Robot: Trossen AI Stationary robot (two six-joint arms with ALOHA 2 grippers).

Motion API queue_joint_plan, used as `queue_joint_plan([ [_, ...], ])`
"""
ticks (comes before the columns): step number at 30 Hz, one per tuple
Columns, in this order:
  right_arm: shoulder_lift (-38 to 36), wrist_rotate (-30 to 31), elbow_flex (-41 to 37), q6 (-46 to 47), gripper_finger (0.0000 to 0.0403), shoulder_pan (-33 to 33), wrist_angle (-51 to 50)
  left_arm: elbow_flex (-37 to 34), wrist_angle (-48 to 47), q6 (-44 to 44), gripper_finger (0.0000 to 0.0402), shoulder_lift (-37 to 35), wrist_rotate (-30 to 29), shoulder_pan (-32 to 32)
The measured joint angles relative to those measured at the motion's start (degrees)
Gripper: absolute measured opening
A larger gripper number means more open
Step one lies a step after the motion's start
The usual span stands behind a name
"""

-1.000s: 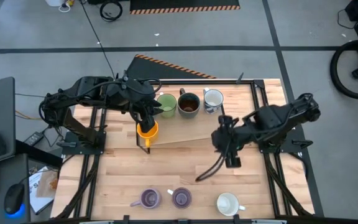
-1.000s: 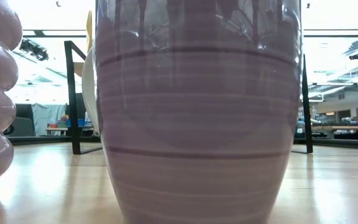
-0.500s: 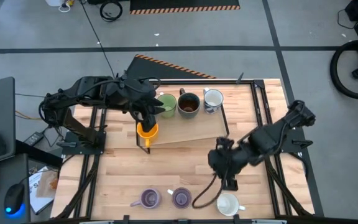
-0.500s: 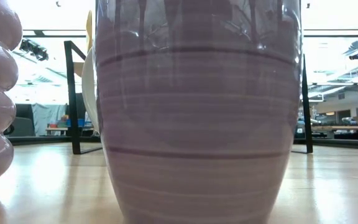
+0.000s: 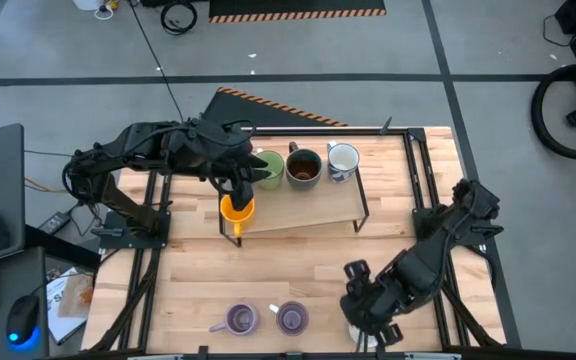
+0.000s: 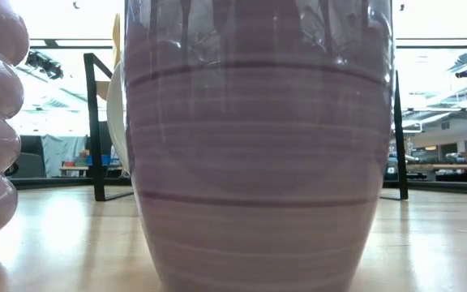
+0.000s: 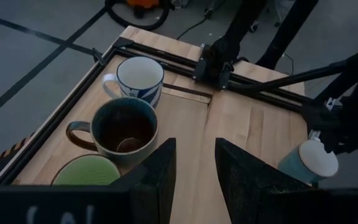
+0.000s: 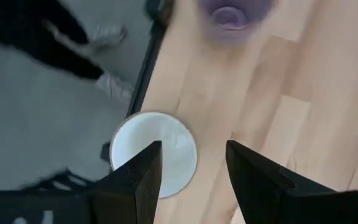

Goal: Place coffee mugs
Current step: Put the blue mug on the shelf

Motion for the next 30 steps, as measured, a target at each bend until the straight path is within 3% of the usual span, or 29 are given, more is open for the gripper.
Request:
queue_joint_plan([
  [6, 4.0, -6.2, 0.0, -10.1, 0.0184, -0.4, 0.1, 0.0, 0.0, 0.0, 0.0117, 0.0, 0.0, 0.0],
  [19, 7.6, -8.9, -2.0, -25.0, 0.0183, -2.6, 4.4, 0.0, 0.0, 0.1, 0.0117, 0.0, 0.0, 0.0],
  [30, 7.5, -12.8, -8.7, -29.0, 0.0182, -2.3, 13.1, 0.0, 0.1, 0.0, 0.0117, -0.6, 0.0, 1.1],
])
